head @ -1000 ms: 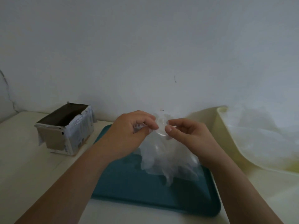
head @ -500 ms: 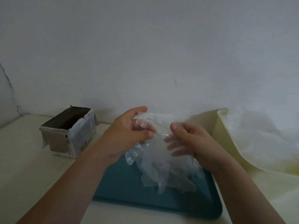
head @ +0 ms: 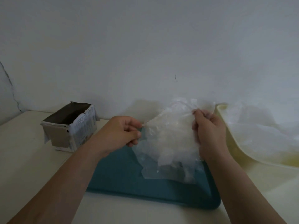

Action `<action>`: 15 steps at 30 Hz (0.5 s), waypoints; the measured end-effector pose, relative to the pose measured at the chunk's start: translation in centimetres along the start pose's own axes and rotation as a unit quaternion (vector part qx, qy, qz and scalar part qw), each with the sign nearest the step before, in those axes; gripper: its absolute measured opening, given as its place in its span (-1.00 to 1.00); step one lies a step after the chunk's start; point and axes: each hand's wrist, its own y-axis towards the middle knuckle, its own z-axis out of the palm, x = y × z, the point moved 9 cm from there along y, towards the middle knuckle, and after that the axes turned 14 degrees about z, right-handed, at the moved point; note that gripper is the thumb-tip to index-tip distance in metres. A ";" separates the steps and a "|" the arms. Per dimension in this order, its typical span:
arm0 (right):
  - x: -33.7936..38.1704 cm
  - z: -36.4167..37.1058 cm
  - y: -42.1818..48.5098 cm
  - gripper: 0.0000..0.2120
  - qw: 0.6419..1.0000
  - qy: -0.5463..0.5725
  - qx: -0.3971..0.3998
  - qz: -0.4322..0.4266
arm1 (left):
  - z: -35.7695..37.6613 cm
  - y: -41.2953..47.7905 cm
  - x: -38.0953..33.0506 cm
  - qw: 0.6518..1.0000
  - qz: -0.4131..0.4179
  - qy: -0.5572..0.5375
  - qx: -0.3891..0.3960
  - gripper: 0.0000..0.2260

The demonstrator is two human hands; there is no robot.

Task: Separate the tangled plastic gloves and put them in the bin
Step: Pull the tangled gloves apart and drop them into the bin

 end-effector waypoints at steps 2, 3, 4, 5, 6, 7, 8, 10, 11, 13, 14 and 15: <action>0.5 0.2 -0.3 -0.73 0.999 -0.039 0.017 0.003 | -0.2 0.1 0.7 0.992 0.011 0.128 -0.012 -0.90; 0.5 0.6 -0.4 -0.73 0.997 -0.064 0.044 0.018 | 0.3 0.0 0.8 0.983 0.017 0.183 -0.002 -0.91; 0.2 1.3 -0.6 -0.76 0.992 -0.085 0.081 0.037 | 1.2 -0.1 1.1 0.975 0.019 0.221 0.020 -0.84; -0.1 2.0 -1.0 -0.79 0.985 -0.109 0.120 0.053 | 2.3 -0.3 1.7 0.971 0.015 0.236 0.045 -0.75; -0.4 2.6 -1.4 -0.80 0.976 -0.143 0.155 0.058 | 3.3 -0.4 2.4 0.968 0.011 0.242 0.066 -0.70; -0.5 3.1 -1.8 -0.81 0.965 -0.181 0.182 0.051 | 4.0 -0.5 2.9 0.965 0.010 0.247 0.081 -0.69; -0.5 3.4 -2.1 -0.81 0.955 -0.213 0.201 0.038 | 4.5 -0.6 3.2 0.964 0.013 0.250 0.092 -0.72; -0.3 3.7 -2.4 -0.83 0.939 -0.248 0.237 0.017 | 4.7 -0.6 3.6 0.968 0.009 0.232 0.096 -0.82; -0.4 3.7 -2.6 -0.83 0.927 -0.263 0.267 0.011 | 4.6 -0.6 3.7 0.971 0.005 0.218 0.094 -0.88; -0.5 4.1 -3.2 -0.83 0.885 -0.325 0.332 -0.010 | 4.1 -0.5 3.4 0.977 0.007 0.195 0.081 -0.87; -0.6 4.4 -3.6 -0.84 0.863 -0.358 0.357 -0.023 | 3.6 -0.5 3.1 0.981 0.010 0.183 0.068 -0.85; -0.7 4.6 -3.8 -0.85 0.847 -0.381 0.369 -0.032 | 3.2 -0.4 2.7 0.984 0.014 0.172 0.053 -0.84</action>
